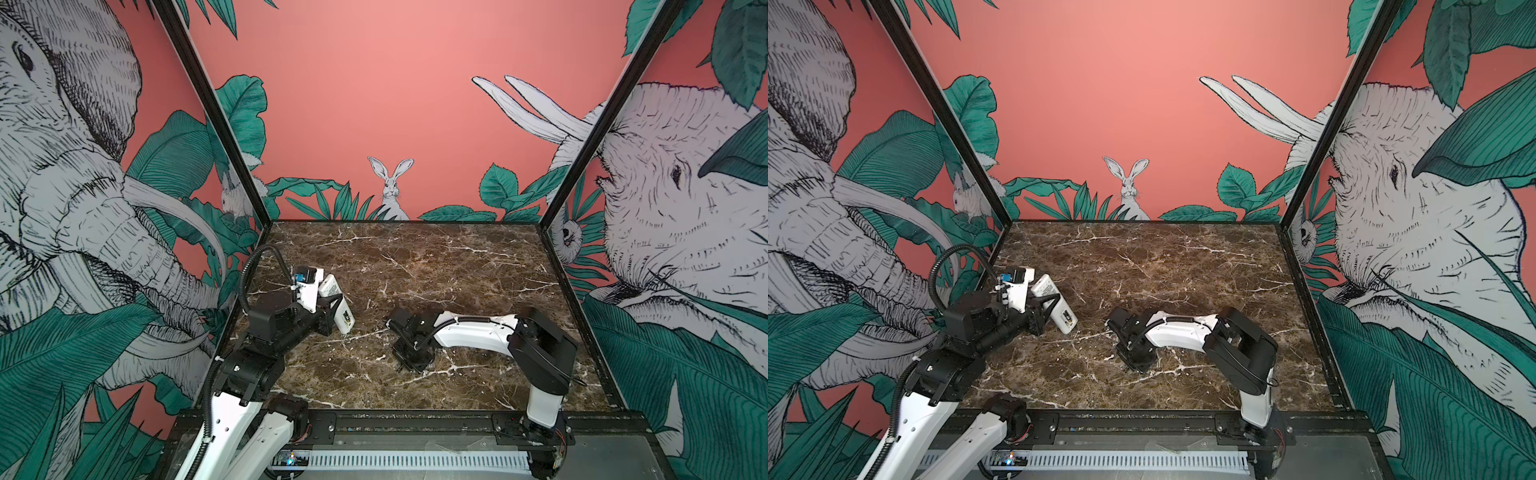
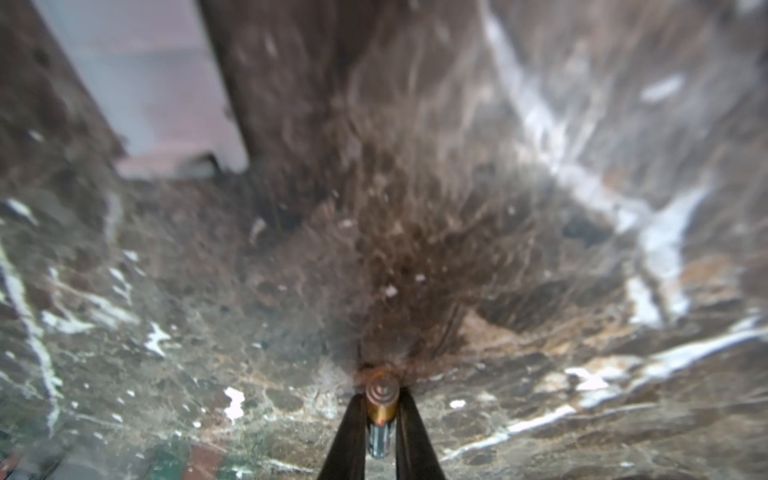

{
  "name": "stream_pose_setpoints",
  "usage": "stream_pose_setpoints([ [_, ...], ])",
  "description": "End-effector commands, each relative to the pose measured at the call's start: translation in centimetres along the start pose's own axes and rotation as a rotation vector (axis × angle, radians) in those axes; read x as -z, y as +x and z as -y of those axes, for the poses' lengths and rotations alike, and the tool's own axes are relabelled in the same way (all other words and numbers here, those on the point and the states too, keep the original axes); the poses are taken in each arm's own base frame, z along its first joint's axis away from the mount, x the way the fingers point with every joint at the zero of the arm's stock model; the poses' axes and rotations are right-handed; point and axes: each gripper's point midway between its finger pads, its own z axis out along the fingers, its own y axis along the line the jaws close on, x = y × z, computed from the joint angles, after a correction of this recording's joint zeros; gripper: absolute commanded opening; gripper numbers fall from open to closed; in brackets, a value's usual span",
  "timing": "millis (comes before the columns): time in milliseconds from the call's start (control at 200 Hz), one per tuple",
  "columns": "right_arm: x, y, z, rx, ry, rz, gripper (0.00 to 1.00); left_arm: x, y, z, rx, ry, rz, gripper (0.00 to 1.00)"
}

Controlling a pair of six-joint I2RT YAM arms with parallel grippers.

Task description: Load the batteries into the remote control

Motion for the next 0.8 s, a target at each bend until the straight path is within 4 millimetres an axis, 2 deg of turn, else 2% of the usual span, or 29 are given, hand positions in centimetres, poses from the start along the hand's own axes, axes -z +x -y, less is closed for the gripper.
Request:
stream_pose_setpoints([
  [0, -0.9, -3.5, 3.2, -0.006, 0.17, 0.154, 0.14, 0.6, -1.4, 0.5, -0.026, 0.009, 0.049, 0.0],
  [145, -1.2, -3.9, 2.4, 0.219, 0.234, 0.127, 0.08, 0.5, -1.3, 0.4, -0.027, 0.008, 0.043, 0.0],
  [160, -1.0, -3.8, 1.5, 0.25, 0.221, 0.124, 0.08, 0.4, -1.2, 0.4, -0.027, 0.008, 0.041, 0.0],
  [185, -0.9, -3.8, 1.2, 0.303, 0.232, 0.121, 0.07, 0.4, -1.2, 0.4, -0.027, 0.008, 0.04, 0.0],
  [310, -0.6, -3.6, 1.0, 0.54, 0.295, 0.089, 0.07, 0.2, -1.2, 0.3, -0.024, 0.009, 0.037, 0.0],
  [470, 0.8, -4.4, 2.1, 0.754, 0.35, 0.113, 0.08, -0.2, -1.4, 0.3, -0.021, 0.013, 0.035, 0.0],
  [615, 1.8, -4.5, 2.4, 0.921, 0.308, 0.118, 0.09, -0.7, -1.6, 0.4, -0.013, 0.022, 0.032, 0.0],
  [765, 2.7, -5.2, 3.7, 1.059, 0.363, 0.118, 0.09, -1.4, -1.8, 0.5, -0.001, 0.033, 0.022, 0.0],
  [775, 2.4, -5.3, 4.5, 1.065, 0.387, 0.105, 0.09, -1.5, -1.9, 0.5, -0.001, 0.034, 0.022, 0.0],
  [795, 2.2, -5.3, 4.9, 1.087, 0.4, 0.093, 0.09, -1.5, -1.9, 0.5, 0.001, 0.035, 0.021, 0.0],
])
